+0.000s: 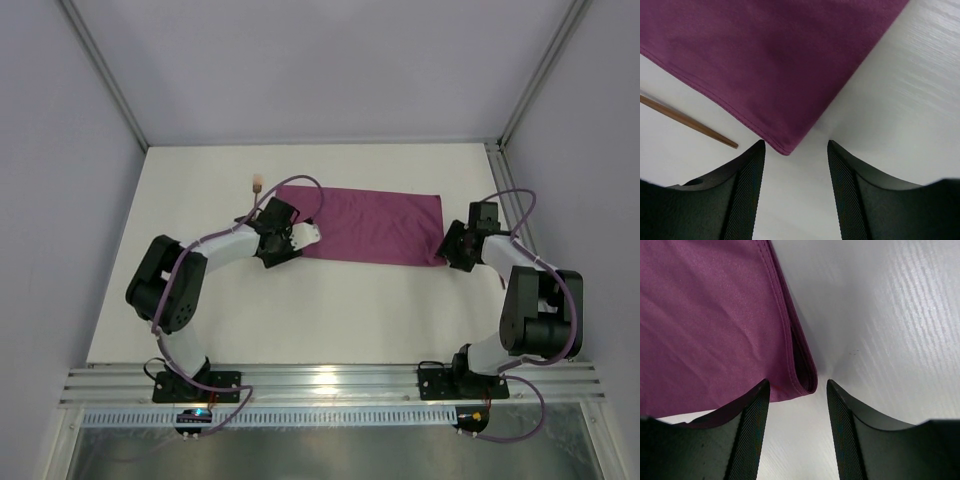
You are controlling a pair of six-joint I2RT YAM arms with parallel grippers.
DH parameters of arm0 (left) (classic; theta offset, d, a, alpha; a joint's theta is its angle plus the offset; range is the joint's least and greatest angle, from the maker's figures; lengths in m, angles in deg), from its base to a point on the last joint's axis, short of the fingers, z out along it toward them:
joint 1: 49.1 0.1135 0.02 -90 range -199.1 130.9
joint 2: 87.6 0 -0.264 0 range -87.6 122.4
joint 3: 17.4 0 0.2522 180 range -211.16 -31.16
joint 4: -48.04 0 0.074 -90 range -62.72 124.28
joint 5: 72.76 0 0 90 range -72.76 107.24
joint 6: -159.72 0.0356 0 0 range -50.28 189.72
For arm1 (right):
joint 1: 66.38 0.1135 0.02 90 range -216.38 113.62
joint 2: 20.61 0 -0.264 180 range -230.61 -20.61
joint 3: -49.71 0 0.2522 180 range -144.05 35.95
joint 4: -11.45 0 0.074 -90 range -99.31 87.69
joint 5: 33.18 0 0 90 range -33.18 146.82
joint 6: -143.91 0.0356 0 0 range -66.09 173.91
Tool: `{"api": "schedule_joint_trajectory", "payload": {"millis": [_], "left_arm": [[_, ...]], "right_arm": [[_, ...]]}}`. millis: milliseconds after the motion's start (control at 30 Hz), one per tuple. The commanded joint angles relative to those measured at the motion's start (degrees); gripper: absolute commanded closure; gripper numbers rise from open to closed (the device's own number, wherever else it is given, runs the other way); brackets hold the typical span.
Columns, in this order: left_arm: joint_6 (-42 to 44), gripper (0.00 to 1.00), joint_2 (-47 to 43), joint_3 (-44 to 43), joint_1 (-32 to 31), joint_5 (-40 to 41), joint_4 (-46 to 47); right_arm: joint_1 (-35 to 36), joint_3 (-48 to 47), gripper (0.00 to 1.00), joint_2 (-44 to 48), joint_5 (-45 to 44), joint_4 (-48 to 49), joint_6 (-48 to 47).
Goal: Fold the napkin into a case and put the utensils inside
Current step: Move the rectangle-folded napkin to the center of the board.
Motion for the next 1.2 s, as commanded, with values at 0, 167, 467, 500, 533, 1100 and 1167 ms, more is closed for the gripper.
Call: {"api": "schedule_joint_trajectory", "payload": {"millis": [0, 167, 467, 500, 533, 1100, 1167], "left_arm": [[3.1, 0.45, 0.3, 1.4, 0.2, 2.5, 7.8], [2.9, 0.57, 1.6, 1.9, 0.2, 1.7, 6.8], [-0.3, 1.0, -1.6, 5.6, 0.2, 2.5, 5.1], [-0.7, 1.0, -3.6, 7.4, 0.2, 2.1, 5.3], [-1.2, 1.0, -4.8, 8.4, 0.2, 1.9, 5.1], [-2.3, 1.0, -26.7, 21.3, -6.2, -4.3, -14.0], [-2.6, 1.0, -27.5, 21.6, -7.2, -6.0, -16.0]], "right_arm": [[0.0, 0.9, 0.47, -0.3, 3.4, 4.1, 1.0], [0.0, 2.0, 0.54, -1.5, 2.9, 4.3, 0.9], [0.0, 3.5, 0.97, 2.3, 1.0, 2.1, 0.3], [0.0, 4.5, 0.97, 3.0, 1.1, 2.0, 0.4], [0.0, 5.1, 0.97, 4.6, 1.1, 1.3, 0.9], [0.5, 16.8, 0.95, 33.3, 0.0, -11.7, 10.7], [0.5, 17.1, 0.63, 36.4, -0.3, -13.7, 11.1]]}}
